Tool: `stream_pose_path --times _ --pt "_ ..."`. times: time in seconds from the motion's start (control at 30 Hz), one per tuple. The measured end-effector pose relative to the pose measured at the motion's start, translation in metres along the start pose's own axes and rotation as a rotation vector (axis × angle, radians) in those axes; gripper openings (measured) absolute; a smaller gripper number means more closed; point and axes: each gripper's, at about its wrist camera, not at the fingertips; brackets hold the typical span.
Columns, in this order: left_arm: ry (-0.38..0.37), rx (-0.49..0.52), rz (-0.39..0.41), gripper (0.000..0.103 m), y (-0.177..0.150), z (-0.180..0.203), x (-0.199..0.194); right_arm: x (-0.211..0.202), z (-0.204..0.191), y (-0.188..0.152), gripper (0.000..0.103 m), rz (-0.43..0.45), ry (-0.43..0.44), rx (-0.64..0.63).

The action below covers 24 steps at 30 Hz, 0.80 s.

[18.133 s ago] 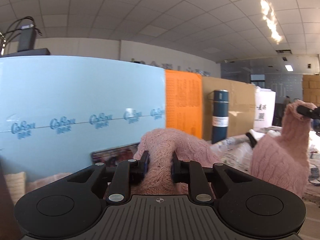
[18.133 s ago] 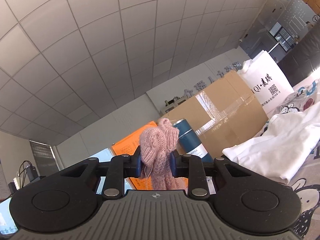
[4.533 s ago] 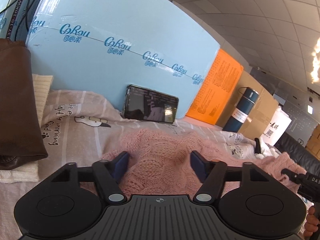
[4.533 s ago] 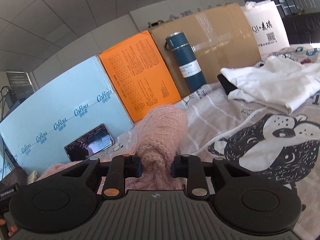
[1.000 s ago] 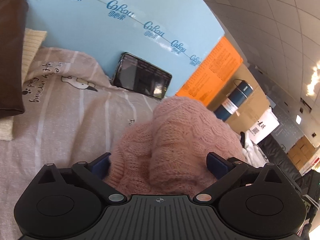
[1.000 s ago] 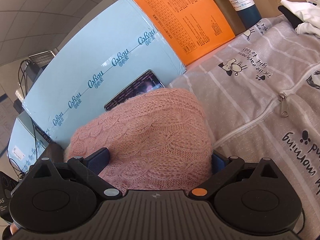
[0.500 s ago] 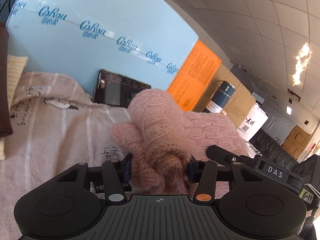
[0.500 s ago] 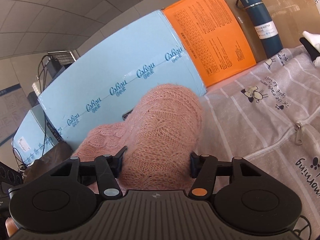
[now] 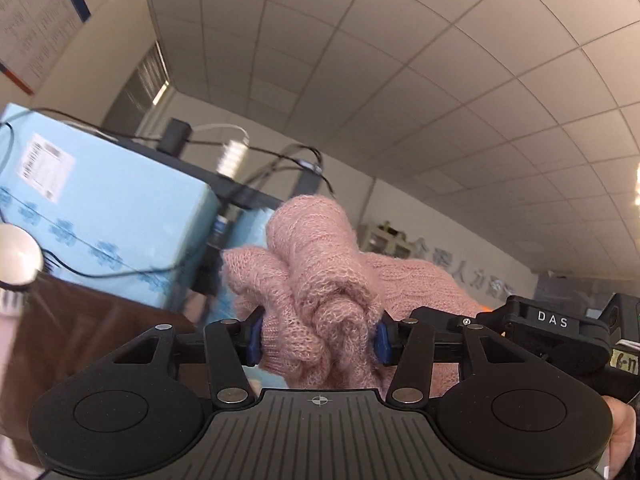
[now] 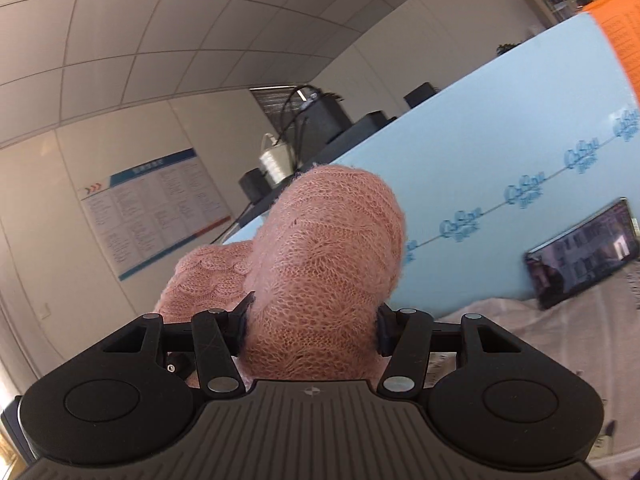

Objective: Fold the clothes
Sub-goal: 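Lift the folded sweater with both grippers and carry it toward the brown jacket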

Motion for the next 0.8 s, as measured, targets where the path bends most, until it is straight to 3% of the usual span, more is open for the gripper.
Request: stream_pose_path --times 0.17,0.3,0.37,0.53,0.63,0.7,0.8 --pt "0.155 0.043 0.082 0.051 0.015 -0.053 -0.013 0.080 -0.036 -0.013 0.052 -0.083 0.075 -0.004" --pt "0.278 0.001 0.034 0.051 0.010 -0.089 -0.006 0.139 -0.048 -0.032 0.052 -0.139 0.064 -0.052" --pt "0.328 -0.007 0.013 0.057 0.008 -0.096 -0.003 0.163 -0.046 -0.046 0.052 -0.164 0.022 -0.077" --pt "0.440 -0.022 -0.009 0.090 0.004 -0.106 0.000 0.193 -0.028 -0.065 0.059 -0.220 -0.107 -0.098" --pt "0.507 -0.031 -0.023 0.094 0.001 -0.112 0.002 0.203 -0.017 -0.069 0.072 -0.225 -0.175 -0.124" --pt "0.552 -0.037 -0.032 0.096 0.000 -0.116 0.004 0.209 -0.009 -0.070 0.075 -0.229 -0.181 -0.129" --pt "0.629 -0.054 -0.118 0.098 -0.006 -0.127 0.015 0.212 -0.004 -0.073 0.079 -0.230 -0.176 -0.124"
Point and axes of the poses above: each gripper's, at about its wrist camera, not at the fingertips, and x roughly the way its jaws point, z to its right, y to its top, and after that the axes turned 4 degrees about -x, right-handed
